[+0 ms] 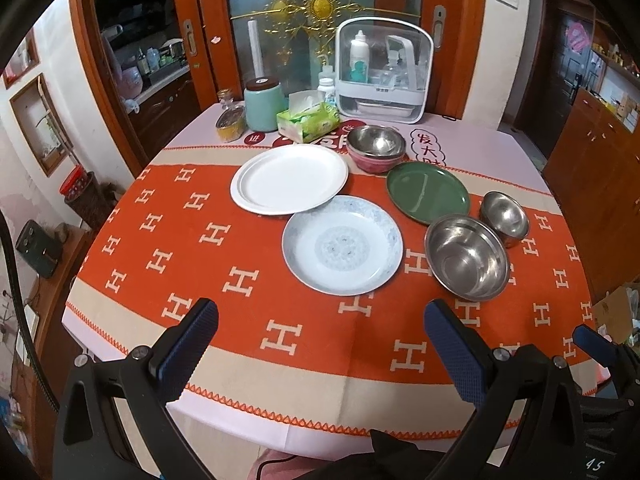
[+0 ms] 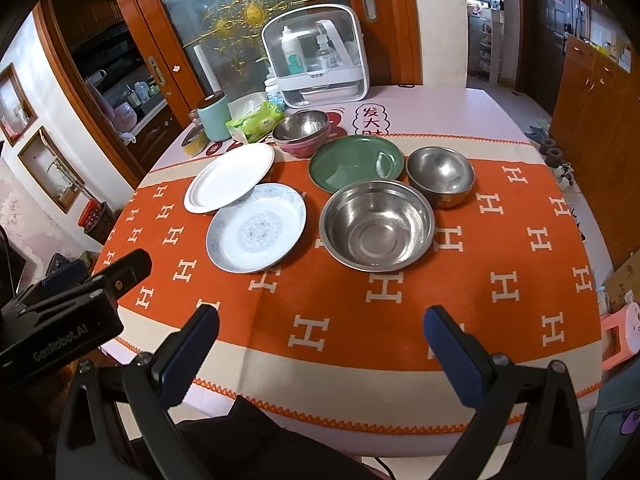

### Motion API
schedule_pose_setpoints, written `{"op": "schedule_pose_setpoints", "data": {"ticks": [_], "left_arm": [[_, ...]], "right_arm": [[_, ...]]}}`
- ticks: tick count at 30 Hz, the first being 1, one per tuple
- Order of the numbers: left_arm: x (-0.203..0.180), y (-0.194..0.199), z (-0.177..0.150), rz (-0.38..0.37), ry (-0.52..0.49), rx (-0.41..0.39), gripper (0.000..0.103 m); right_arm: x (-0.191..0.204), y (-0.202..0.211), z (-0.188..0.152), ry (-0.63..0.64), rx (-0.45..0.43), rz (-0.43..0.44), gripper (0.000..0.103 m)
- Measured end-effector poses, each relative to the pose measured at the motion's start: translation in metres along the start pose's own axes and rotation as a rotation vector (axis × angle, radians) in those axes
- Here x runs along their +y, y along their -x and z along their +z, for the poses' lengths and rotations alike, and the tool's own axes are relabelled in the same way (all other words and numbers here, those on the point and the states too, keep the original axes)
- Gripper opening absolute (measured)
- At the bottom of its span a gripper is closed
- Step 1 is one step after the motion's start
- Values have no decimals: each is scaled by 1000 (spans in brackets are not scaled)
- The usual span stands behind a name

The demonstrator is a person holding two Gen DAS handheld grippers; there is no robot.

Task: Organize plates and bowls

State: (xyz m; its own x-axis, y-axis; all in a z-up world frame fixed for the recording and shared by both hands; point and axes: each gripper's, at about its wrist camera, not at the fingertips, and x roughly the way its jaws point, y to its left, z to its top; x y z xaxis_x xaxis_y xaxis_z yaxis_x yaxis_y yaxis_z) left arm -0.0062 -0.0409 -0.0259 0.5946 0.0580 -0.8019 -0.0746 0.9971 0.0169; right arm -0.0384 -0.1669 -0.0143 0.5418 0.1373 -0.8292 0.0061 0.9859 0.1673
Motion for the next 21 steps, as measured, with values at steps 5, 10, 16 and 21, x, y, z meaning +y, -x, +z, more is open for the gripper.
{"op": "schedule_pose_setpoints", "data": {"ticks": [5, 10, 16, 21], "left_arm": [[14, -7, 3, -7, 24, 22, 102], [39, -19, 10, -22, 48, 45, 102], [74, -43, 24, -86, 88, 92, 102], [101, -68, 38, -102, 81, 149, 102]], "right_arm": [[1, -7, 4, -26, 14, 30, 103], [8, -19, 7, -65, 35, 55, 102], [21, -37, 15, -122, 64, 69, 102], [33, -59, 22, -190, 99, 89, 102]]}}
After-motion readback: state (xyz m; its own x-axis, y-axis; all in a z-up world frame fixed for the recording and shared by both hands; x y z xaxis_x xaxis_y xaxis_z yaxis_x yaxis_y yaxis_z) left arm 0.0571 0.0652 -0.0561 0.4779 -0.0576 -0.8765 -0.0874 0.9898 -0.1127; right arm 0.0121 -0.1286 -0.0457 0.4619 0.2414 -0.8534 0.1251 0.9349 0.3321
